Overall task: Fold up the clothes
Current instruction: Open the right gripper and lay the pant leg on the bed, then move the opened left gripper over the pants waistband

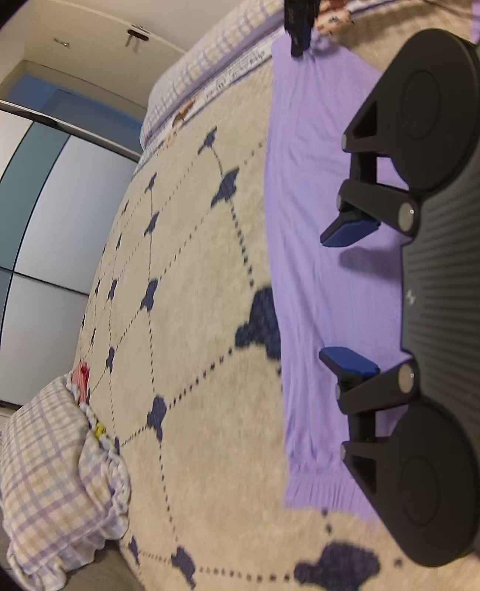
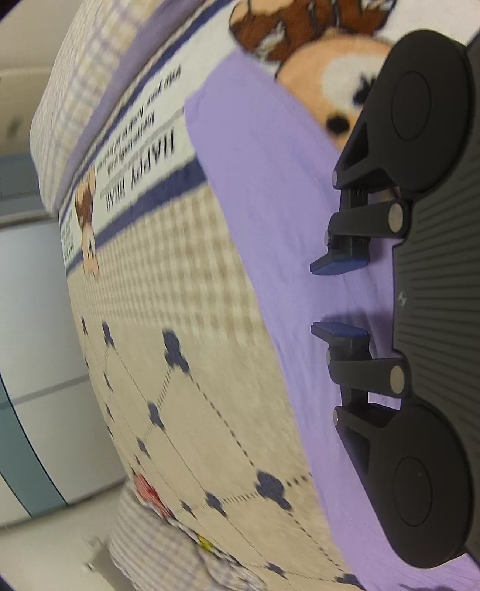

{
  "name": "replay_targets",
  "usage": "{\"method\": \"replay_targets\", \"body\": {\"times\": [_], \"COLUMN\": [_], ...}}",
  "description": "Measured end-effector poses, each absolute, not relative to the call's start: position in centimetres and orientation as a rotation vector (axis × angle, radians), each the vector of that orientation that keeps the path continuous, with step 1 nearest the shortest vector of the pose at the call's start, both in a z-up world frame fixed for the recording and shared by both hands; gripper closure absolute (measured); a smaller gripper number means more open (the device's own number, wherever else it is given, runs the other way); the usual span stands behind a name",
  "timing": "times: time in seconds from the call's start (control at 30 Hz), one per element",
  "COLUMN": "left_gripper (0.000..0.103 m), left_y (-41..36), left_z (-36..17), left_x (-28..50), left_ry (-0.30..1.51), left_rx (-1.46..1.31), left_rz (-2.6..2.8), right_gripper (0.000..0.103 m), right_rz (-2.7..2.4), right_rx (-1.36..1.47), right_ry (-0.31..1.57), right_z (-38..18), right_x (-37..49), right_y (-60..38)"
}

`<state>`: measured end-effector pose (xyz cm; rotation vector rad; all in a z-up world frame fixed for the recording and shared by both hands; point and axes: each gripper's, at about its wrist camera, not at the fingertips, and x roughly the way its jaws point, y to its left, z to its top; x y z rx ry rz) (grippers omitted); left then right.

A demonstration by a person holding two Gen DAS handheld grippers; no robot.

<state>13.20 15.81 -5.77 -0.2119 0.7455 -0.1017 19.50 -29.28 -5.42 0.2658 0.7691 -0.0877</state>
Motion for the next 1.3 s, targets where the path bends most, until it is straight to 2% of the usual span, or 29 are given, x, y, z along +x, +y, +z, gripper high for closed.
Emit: {"method": "replay_targets", "body": {"times": [0.27, 0.47, 0.53, 0.67, 0.73, 0.97, 1.17, 1.3], "left_gripper": [0.041, 0.036, 0.025, 0.015, 0.005, 0.0, 0.0, 0.0], "left_y": [18.0, 17.2, 17.3, 17.7, 17.9, 17.8, 16.8, 15.4], "left_z": [-4.3, -3.2, -3.1, -2.6, -2.4, -2.0, -1.8, -1.5], "left_x": [12.0, 11.0, 10.8, 10.4, 10.5, 11.0, 10.5, 9.8], "left_ry": [0.727, 0.712, 0.715, 0.716, 0.731, 0.807, 0.859, 0.882], "left_rx": [-0.307, -0.274, -0.278, -0.292, -0.306, -0.394, -0.432, -0.418], "left_rz": [-0.098, -0.123, -0.114, -0.099, -0.1, -0.103, -0.08, -0.103], "right_gripper": [0.068, 0.066, 0.064, 0.062, 0.061, 0.056, 0.047, 0.046], "right_rz": [-0.142, -0.068, -0.037, 0.015, 0.033, 0.042, 0.01, -0.01], "right_rx": [0.314, 0.299, 0.299, 0.303, 0.31, 0.312, 0.294, 0.304], "right_ry": [0.754, 0.741, 0.741, 0.746, 0.744, 0.762, 0.734, 0.72], "right_z": [-3.5, -1.7, -1.1, -0.3, 0.0, 1.4, 3.9, 5.5], "right_x": [16.6, 14.8, 14.3, 13.5, 13.1, 10.8, 7.4, 4.7], "right_y": [-29.7, -26.3, -25.0, -22.4, -21.2, -18.7, -17.6, -17.0]}}
